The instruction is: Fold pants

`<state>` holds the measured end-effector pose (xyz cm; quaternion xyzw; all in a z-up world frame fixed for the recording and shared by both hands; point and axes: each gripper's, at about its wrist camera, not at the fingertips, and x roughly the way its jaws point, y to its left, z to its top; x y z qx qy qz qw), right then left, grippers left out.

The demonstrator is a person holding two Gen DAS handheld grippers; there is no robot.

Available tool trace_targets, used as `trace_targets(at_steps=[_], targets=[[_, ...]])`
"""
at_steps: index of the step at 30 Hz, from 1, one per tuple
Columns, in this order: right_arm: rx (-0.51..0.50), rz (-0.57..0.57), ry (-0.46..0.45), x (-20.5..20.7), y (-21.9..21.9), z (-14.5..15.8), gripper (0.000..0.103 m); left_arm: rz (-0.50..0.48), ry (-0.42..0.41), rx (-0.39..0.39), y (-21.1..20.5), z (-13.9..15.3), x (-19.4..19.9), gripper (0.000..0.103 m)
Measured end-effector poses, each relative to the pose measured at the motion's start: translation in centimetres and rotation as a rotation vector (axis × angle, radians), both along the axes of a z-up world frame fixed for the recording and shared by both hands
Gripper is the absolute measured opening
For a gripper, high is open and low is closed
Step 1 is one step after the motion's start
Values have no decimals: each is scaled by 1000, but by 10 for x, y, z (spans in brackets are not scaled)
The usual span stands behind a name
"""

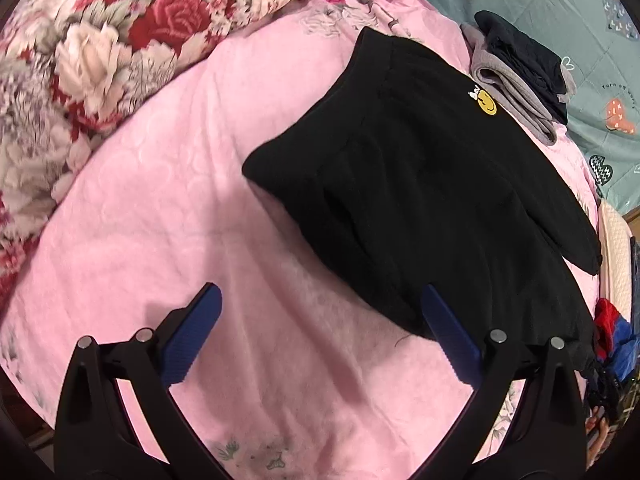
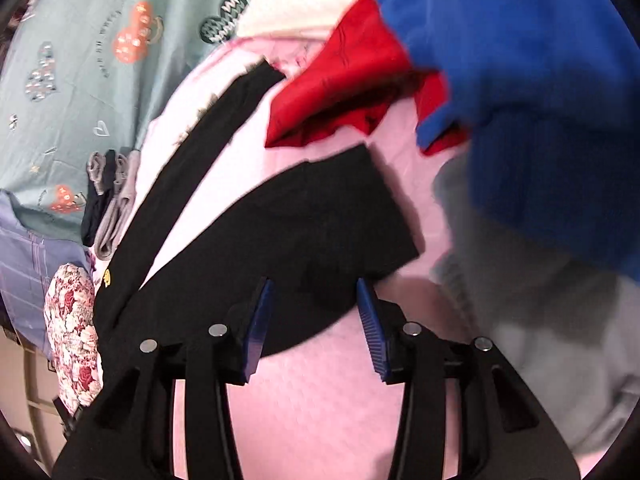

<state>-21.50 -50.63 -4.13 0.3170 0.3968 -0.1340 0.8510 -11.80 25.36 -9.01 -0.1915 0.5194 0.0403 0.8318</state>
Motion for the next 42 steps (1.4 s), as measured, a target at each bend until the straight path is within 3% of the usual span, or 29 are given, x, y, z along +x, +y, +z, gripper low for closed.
trace_targets(at_steps=[1, 2, 5, 8, 11, 14, 17, 18, 19, 20, 21, 26, 28, 33, 35, 37, 39, 40, 42], targets=[[-11, 14, -10, 1, 2, 1, 34, 5, 6, -14, 1, -3, -1, 101], [7, 24, -19, 0, 1, 0, 7, 13, 15, -34, 2, -7, 0, 101], [-18, 25, -96, -9, 1, 20, 7, 27, 24, -59, 5, -13, 4, 101], [-13, 21, -229, -29, -3, 50, 7, 26, 13, -59, 5, -15, 10, 101], [-58, 0, -191, -31, -5, 49, 7, 50, 3, -58, 8, -17, 22, 101], [-36, -27, -141, -26, -11, 31, 7, 63, -4, -113, 9, -18, 38, 101], [-31, -39, -124, -23, -16, 23, 7, 72, -3, -117, 5, -18, 51, 98], [-32, -38, -123, -24, -16, 22, 7, 73, -5, -111, 3, -16, 54, 83], [-35, -35, -124, -24, -16, 25, 7, 72, -3, -98, 0, -15, 56, 53], [-41, -30, -126, -25, -15, 27, 7, 66, 7, -87, -1, -12, 59, 37], [-48, -26, -129, -25, -12, 29, 7, 57, 13, -107, 0, -11, 60, 9], [-48, 6, -195, -34, -4, 57, 7, 54, -96, -213, 21, 26, 40, 9], [-67, 14, -203, -38, 0, 65, 7, 48, -137, -212, 27, 40, 28, 9], [-68, -27, -154, -58, -7, 54, 7, 42, -95, -213, 37, 31, 13, 11], [-114, -10, -62, -57, -4, 41, 8, 14, -46, -140, 32, 14, 13, 23], [-230, -34, 52, -53, -1, 34, 10, 14, 11, 7, 25, 0, 13, 66], [-272, -56, 71, -49, -5, 44, 13, 20, 11, 77, 28, -2, 6, 79], [-272, -57, 33, -46, -5, 56, 14, 26, 6, 93, 33, 1, 1, 79], [-335, -1, -37, -31, 7, 84, 25, 39, -7, 109, 41, 10, -5, 84]])
